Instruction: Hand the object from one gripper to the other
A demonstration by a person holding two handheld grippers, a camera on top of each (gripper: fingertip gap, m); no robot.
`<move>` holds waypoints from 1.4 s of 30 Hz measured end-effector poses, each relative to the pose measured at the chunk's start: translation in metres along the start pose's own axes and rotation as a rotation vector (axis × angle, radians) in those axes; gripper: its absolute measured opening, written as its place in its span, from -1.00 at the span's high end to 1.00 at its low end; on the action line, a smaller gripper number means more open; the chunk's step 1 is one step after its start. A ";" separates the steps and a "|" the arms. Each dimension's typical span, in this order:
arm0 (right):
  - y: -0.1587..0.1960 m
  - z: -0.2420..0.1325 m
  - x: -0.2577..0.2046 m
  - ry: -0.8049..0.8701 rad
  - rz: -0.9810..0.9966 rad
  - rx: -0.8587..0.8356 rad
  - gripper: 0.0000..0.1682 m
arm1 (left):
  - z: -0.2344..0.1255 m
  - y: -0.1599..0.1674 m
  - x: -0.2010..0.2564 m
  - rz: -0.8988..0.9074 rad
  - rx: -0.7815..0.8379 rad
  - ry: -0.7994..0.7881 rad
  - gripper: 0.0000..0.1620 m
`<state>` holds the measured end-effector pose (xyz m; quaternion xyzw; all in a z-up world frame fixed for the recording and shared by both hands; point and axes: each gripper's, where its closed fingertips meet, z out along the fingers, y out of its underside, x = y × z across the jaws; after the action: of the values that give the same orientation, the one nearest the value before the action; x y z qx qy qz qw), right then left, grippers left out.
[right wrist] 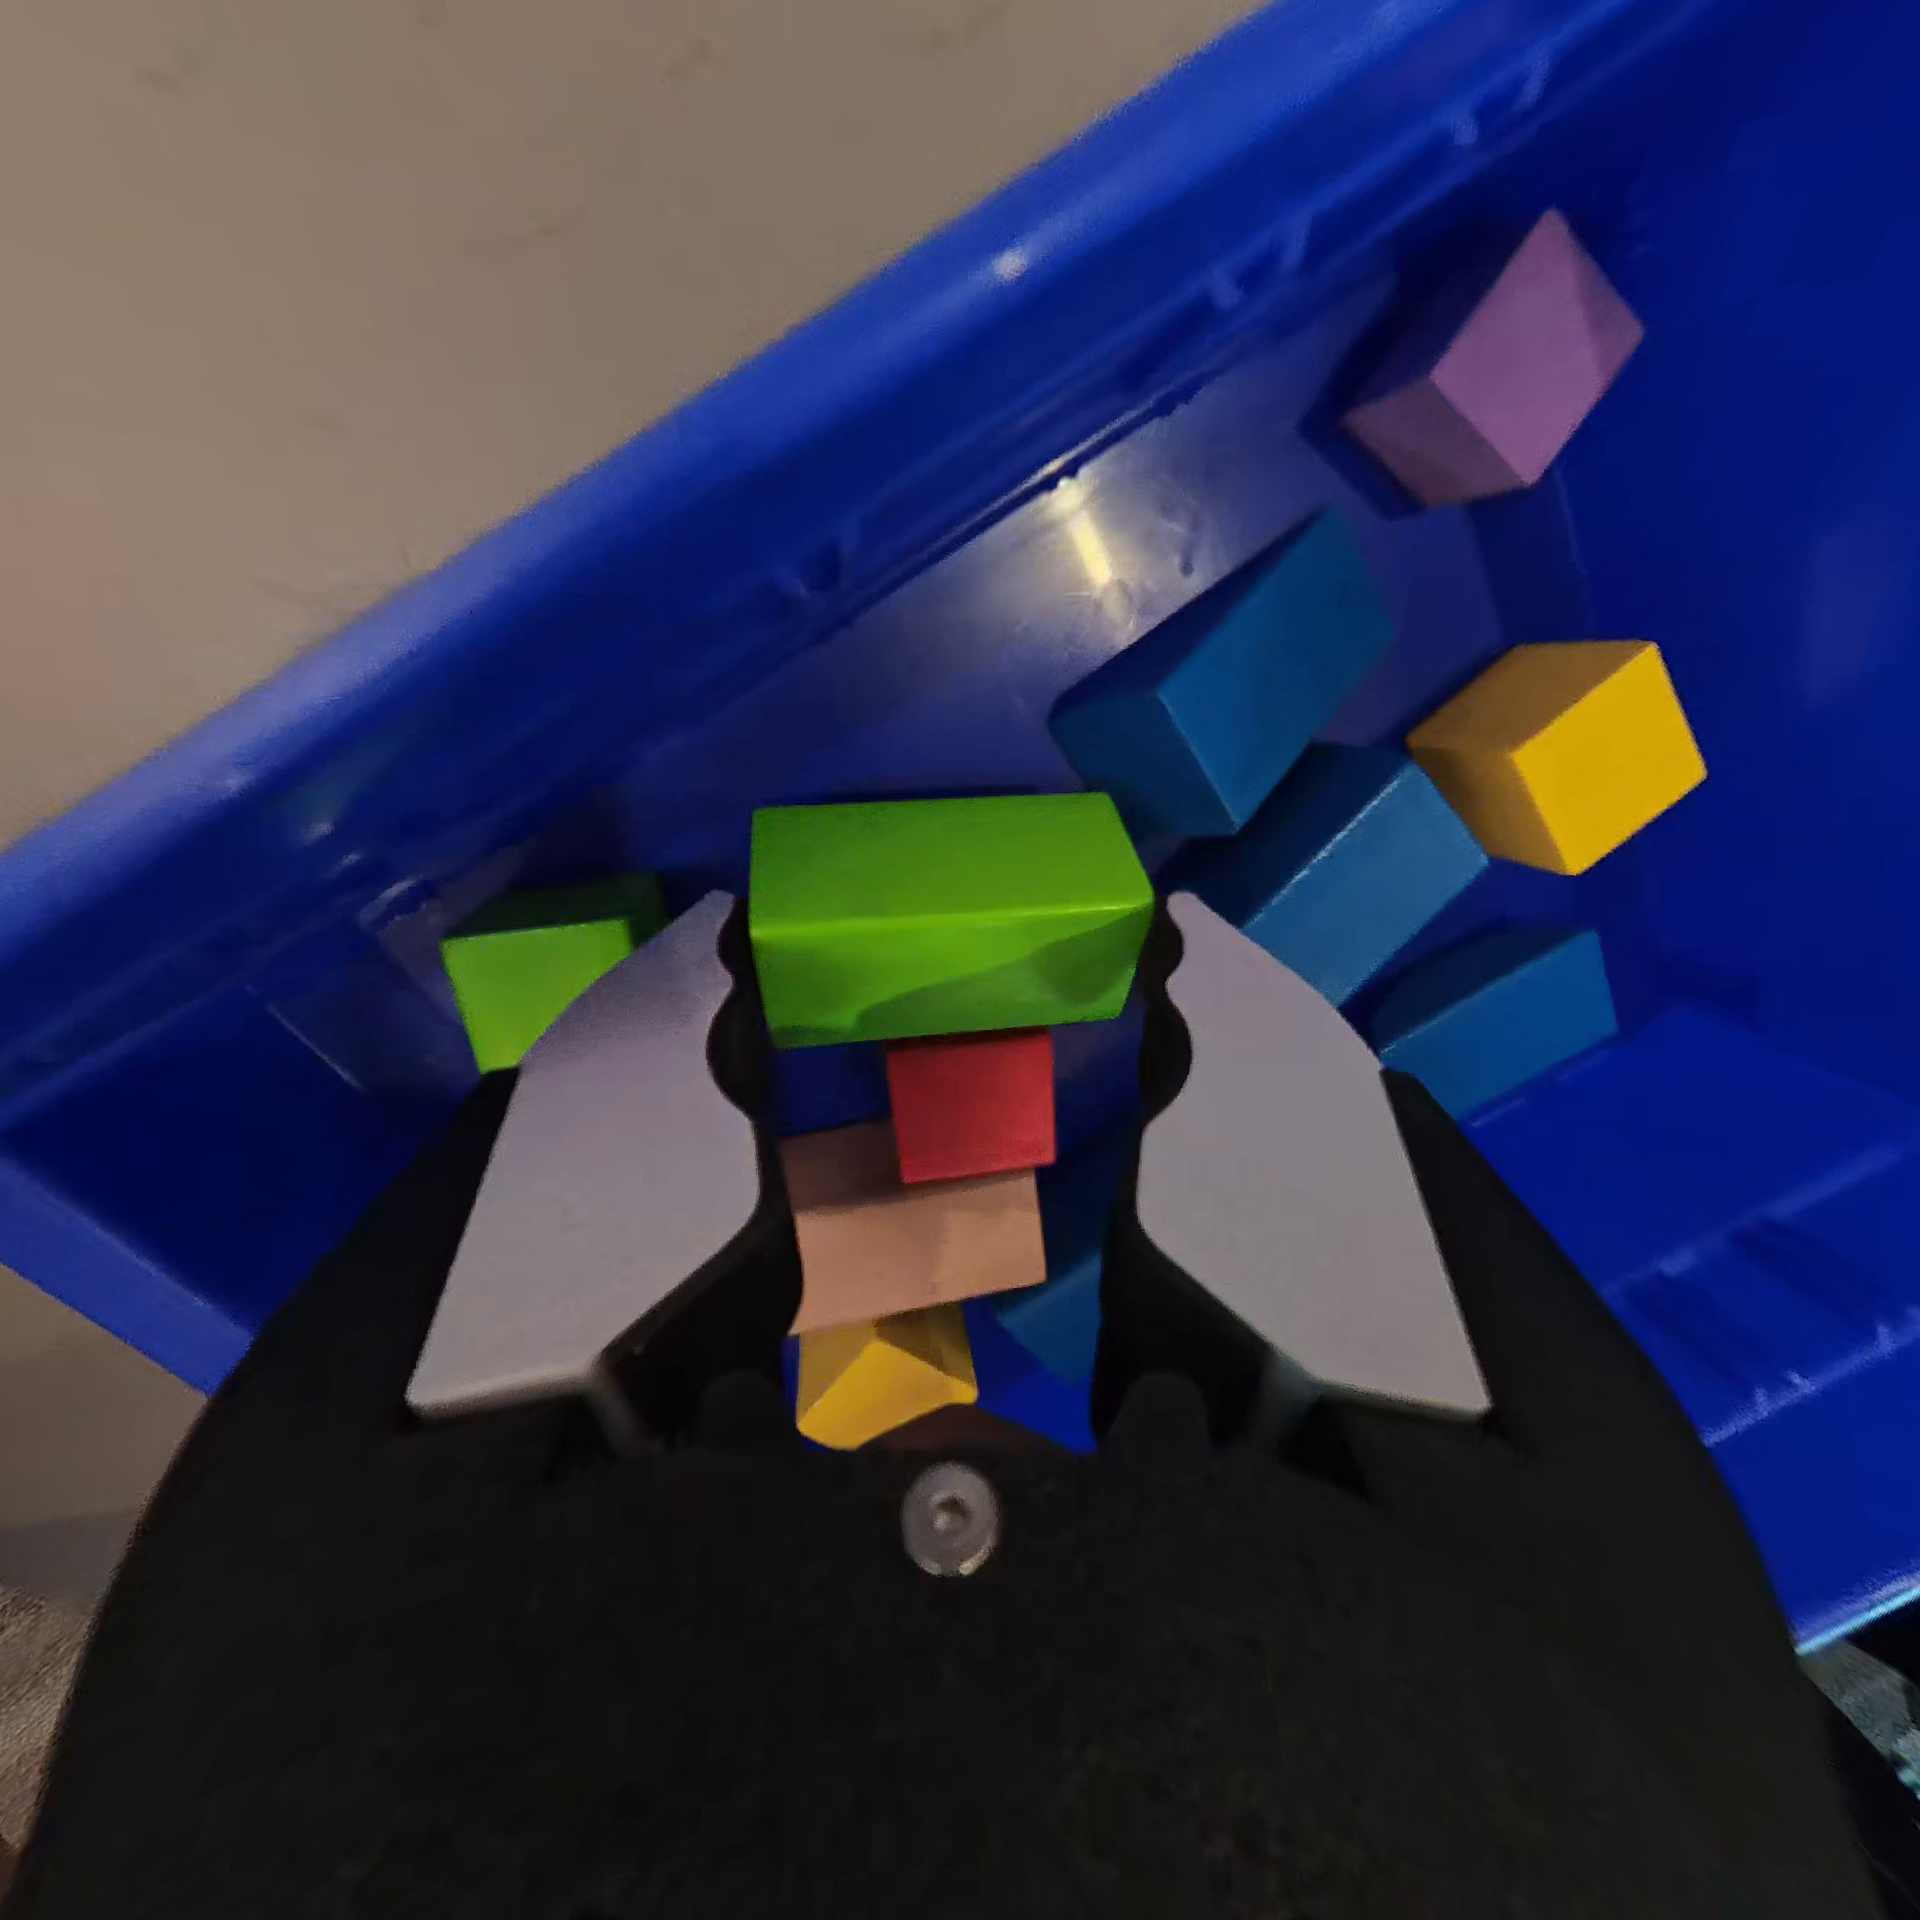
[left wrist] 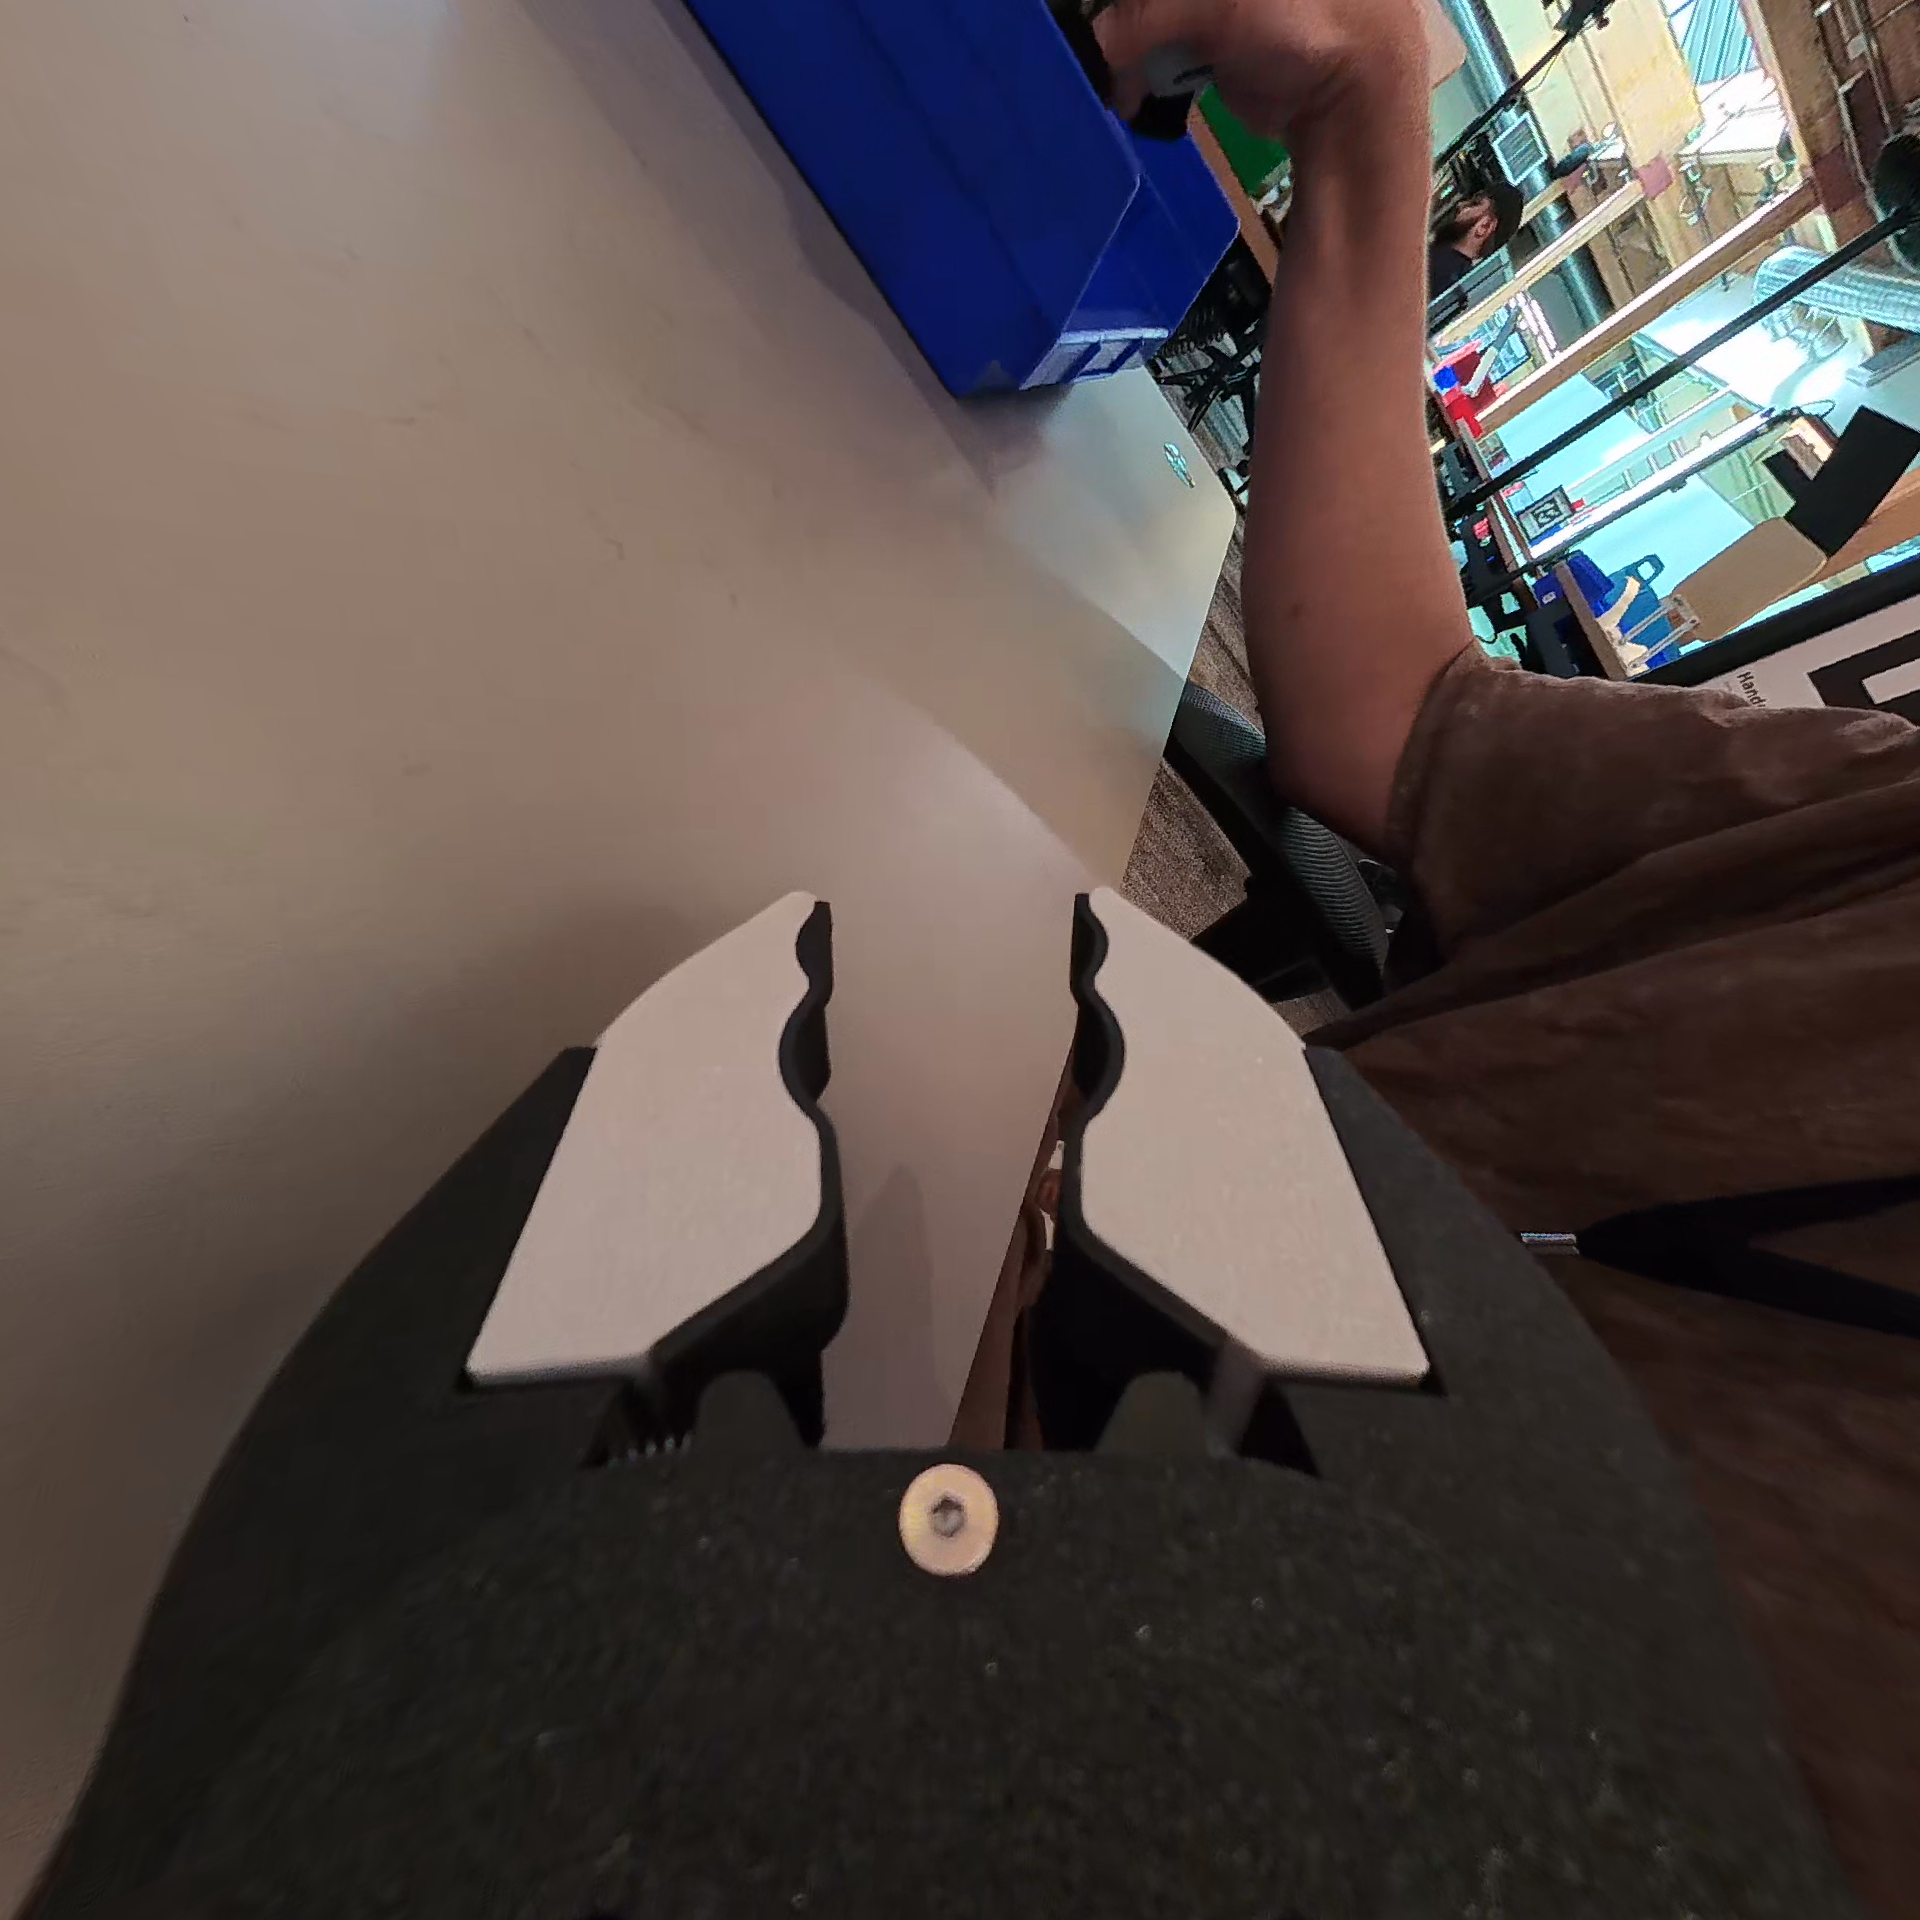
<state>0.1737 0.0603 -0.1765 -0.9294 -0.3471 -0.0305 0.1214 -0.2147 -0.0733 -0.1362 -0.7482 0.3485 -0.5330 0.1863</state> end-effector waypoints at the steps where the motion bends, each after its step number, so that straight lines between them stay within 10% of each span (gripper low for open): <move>1: 0.002 0.004 0.000 -0.002 0.003 -0.027 0.16 | 0.000 0.000 -0.001 0.003 -0.002 -0.005 0.46; 15: -0.009 -0.001 0.000 -0.068 0.114 0.072 -0.03 | 0.002 0.003 -0.004 -0.001 -0.023 -0.017 0.46; 25: -0.040 -0.223 0.002 0.222 0.324 0.931 0.19 | -0.007 0.005 -0.016 0.124 -0.016 -0.188 0.45; 34: 0.031 -0.107 -0.092 0.402 0.683 0.868 0.21 | -0.034 -0.028 -0.018 0.386 0.100 -0.442 0.30; 42: 0.020 -0.069 -0.139 0.348 0.583 0.818 0.21 | -0.123 -0.092 -0.075 0.093 0.065 -0.610 0.39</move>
<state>0.0831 -0.0600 -0.1333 -0.8453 -0.0328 -0.0115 0.5331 -0.3137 0.0554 -0.0819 -0.8506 0.2930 -0.2858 0.3301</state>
